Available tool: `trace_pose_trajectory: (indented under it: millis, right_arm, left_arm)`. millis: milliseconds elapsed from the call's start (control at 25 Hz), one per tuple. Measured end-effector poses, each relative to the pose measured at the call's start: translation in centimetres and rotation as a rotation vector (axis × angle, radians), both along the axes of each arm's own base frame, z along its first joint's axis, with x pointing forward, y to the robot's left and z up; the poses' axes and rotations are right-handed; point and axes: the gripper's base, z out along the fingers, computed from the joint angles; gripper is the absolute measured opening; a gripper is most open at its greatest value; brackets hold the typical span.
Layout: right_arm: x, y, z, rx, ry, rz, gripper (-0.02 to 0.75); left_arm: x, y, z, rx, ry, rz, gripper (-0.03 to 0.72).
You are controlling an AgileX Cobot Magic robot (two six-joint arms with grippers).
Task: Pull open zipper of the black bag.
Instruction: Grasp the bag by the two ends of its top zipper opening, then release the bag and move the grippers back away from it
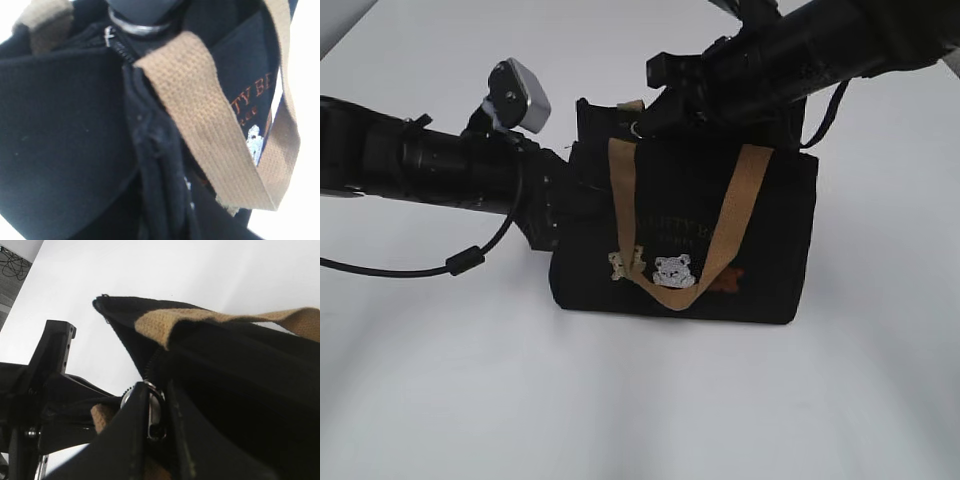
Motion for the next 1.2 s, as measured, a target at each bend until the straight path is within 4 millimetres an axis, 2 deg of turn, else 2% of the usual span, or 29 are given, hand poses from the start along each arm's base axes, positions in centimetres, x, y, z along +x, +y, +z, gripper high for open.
trace_pose_trajectory:
  millis: [160, 480, 600, 720, 760, 800, 920, 1000, 1080, 1200]
  right_arm:
    - [-0.4, -1.8, 1.5, 0.01, 0.018, 0.028, 0.069]
    - [-2.6, -9.9, 5.3, -0.15, 0.076, 0.028, 0.069]
    - [-3.5, -11.9, 6.3, -0.193, 0.091, 0.008, 0.069]
    - [-3.9, -12.2, 6.5, -0.2, 0.101, 0.015, 0.075]
    - [-4.0, -12.1, 6.5, -0.2, 0.107, 0.025, 0.104]
    - [-4.1, -12.0, 6.5, -0.2, 0.114, 0.035, 0.16]
    - [-4.6, -11.8, 6.4, -0.194, 0.158, 0.078, 0.364]
    - [-5.1, -11.7, 6.3, -0.196, 0.201, 0.119, 0.418]
    - [-5.6, -11.7, 6.3, -0.2, 0.241, 0.141, 0.422]
    - [-6.7, -12.1, 6.8, -0.236, 0.266, 0.107, 0.407]
  left_arm:
    - [-0.1, -0.1, 0.0, -0.006, 0.001, -0.005, 0.068]
    - [-0.1, -0.3, 0.2, -0.019, 0.001, -0.011, 0.067]
    - [0.0, -0.2, 0.2, -0.012, -0.002, -0.003, 0.067]
    - [0.0, -0.2, 0.2, -0.009, -0.001, 0.003, 0.071]
    - [0.1, -0.2, 0.1, -0.009, 0.01, 0.013, 0.094]
    - [0.1, -0.1, 0.1, -0.017, 0.037, 0.037, 0.145]
    - [0.3, 0.3, 0.1, -0.042, 0.207, 0.187, 0.365]
    - [-0.3, 0.7, 0.7, -0.026, 0.335, 0.254, 0.456]
    - [-1.2, 1.2, 1.9, -0.003, 0.457, 0.321, 0.475]
    - [-2.6, 2.3, 3.5, 0.073, 0.563, 0.41, 0.436]
